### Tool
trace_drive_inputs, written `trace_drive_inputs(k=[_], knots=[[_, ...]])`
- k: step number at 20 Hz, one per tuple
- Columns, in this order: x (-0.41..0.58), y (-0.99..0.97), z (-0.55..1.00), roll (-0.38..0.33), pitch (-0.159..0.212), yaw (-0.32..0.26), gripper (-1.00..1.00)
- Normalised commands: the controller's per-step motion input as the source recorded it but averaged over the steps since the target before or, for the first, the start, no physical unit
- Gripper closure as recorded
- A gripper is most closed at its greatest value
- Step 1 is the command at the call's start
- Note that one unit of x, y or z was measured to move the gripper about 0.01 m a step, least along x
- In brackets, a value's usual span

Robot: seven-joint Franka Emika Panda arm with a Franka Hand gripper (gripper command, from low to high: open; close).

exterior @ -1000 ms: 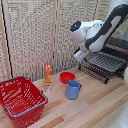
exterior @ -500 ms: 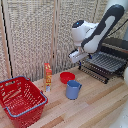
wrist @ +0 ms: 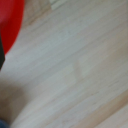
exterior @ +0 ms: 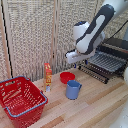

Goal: Extend the gripper towards the oven tray handle. Grasp the handle and carefully pull the tray out of the oven. Move the gripper above the red bowl. Grab the red bowl gently. Lift the bowl and place it onto the oven tray.

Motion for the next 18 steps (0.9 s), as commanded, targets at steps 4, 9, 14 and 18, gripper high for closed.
trace_drive_inputs(k=[4,9,14,18], knots=[[0.325,0.18,-0.05,0.152,-0.007,-0.136,-1.0],[0.286,0.12,-0.03,0.068,0.01,-0.119,-1.0],[0.258,0.02,-0.02,0.035,0.003,-0.097,-1.0],[0.236,-0.03,-0.21,0.008,0.0,-0.097,-1.0]])
